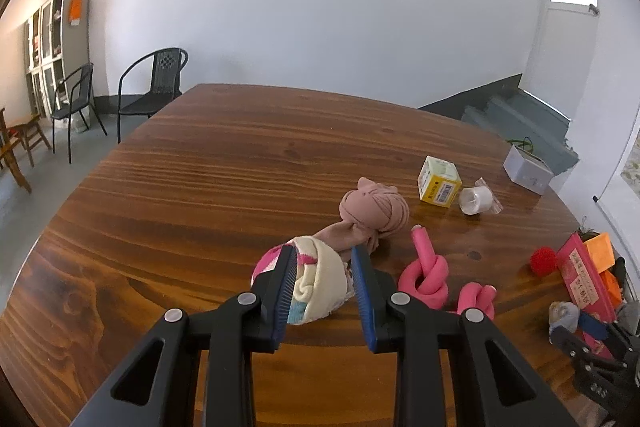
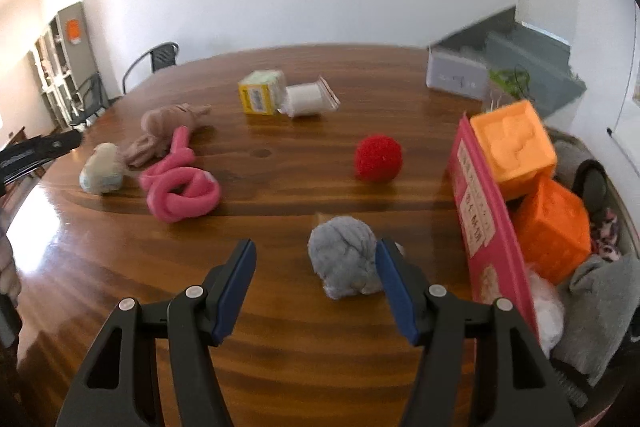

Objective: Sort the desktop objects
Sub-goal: 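Close the left tool on the cream sock while the right tool grasps the grey knotted sock, then lift the cream sock and grey knotted sock off the table with both tools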

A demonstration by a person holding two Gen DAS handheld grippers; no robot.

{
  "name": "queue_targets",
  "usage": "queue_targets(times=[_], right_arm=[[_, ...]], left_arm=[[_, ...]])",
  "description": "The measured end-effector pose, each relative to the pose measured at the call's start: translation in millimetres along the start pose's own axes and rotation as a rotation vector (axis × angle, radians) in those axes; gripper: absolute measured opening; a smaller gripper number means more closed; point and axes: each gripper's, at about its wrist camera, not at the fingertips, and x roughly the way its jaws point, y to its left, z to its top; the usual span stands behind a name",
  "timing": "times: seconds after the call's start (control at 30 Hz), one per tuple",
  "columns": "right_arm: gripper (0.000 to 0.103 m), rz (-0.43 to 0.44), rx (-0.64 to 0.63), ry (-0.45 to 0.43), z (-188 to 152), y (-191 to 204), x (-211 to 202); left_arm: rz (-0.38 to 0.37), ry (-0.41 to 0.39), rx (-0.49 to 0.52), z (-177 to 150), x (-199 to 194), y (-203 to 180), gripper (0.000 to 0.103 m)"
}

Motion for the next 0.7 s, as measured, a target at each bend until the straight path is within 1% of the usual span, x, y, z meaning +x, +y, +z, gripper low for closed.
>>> queue_targets(times=[0.13, 0.2, 0.4, 0.6, 0.63, 0.67, 0.7], right_arm=[[0.065, 0.011, 0.065, 0.069, 3.1, -11.8, 16.5], [0.059, 0.031, 0.083, 0.098, 2.2, -14.9, 21.9], [0.038, 0.040, 0.048, 0.099, 0.7, -9.3, 21.0], [0.038, 0.081, 0.037, 0.090, -1.5, -1.9, 13.6], [0.038, 0.084, 0.034, 0.087, -1.5, -0.7, 12.4], [0.038, 0.089, 0.034, 0.086, -1.5, 0.1, 11.4], [0.038, 0.094, 0.035, 0.086, -1.6, 0.4, 10.7]], left_arm=[[0.005, 0.005, -0.028, 0.7, -0.6, 7.4, 0.030], [0.005, 0.007, -0.038, 0.7, -0.3, 10.7, 0.030], [0.000, 0.012, -0.052, 0.0, 1.2, 15.8, 0.030], [-0.015, 0.014, -0.062, -1.9, 6.4, 14.6, 0.031], [-0.017, 0.012, -0.064, -2.2, 7.3, 14.0, 0.039], [-0.018, 0.010, -0.066, -2.5, 8.2, 13.4, 0.059], [-0.019, 0.008, -0.068, -2.8, 9.1, 12.9, 0.067]])
